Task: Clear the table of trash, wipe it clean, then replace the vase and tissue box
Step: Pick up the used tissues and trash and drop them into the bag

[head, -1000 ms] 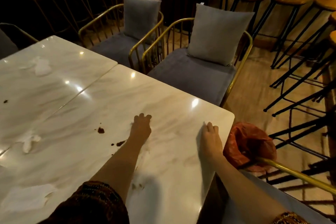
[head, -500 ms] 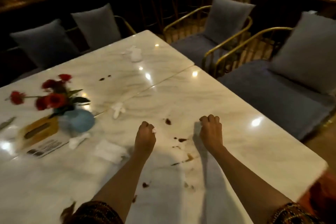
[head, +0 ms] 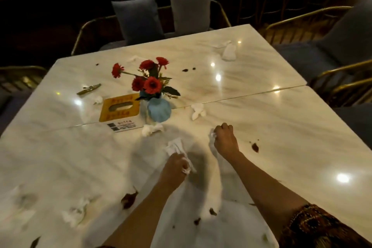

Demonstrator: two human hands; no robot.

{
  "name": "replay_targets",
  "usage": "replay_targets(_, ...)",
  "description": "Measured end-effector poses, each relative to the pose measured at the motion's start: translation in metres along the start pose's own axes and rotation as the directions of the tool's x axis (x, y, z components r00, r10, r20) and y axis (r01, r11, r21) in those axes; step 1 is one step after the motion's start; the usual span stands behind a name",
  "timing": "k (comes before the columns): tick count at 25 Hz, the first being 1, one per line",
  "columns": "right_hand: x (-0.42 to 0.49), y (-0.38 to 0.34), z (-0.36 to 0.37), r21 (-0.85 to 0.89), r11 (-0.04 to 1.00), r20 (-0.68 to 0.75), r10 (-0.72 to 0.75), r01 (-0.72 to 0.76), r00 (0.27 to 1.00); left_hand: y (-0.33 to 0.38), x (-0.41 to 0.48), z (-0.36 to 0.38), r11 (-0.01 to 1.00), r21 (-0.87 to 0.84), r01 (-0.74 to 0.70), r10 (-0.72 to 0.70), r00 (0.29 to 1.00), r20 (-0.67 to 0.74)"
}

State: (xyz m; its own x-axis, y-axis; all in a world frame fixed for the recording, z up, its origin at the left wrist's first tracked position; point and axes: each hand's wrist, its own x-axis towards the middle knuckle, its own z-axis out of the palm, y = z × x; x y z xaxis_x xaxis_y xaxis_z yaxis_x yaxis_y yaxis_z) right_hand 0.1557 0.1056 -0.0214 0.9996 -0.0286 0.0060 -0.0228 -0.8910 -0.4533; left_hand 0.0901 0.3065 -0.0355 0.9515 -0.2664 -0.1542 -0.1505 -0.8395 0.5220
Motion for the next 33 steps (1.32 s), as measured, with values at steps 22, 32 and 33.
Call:
replay_targets(22,0.051,-0.051,0.053,-0.028,0.990,0.138,-0.133,0.139,0.981,-0.102,0.076,-0.080,0.933,-0.004,0.360,-0.357,0.921,-0.157)
replay_targets(32,-0.007,-0.153,0.045,0.130,0.962,0.207,-0.263,0.240,0.942,-0.158,-0.082,-0.141,0.949,-0.040,0.312,-0.306,0.884,-0.354)
replay_targets(33,-0.017,-0.168,0.051,0.142,0.952,0.228,-0.297,0.270,0.927,-0.171,-0.101,-0.152,0.944,-0.011,0.329,-0.309,0.875,-0.372)
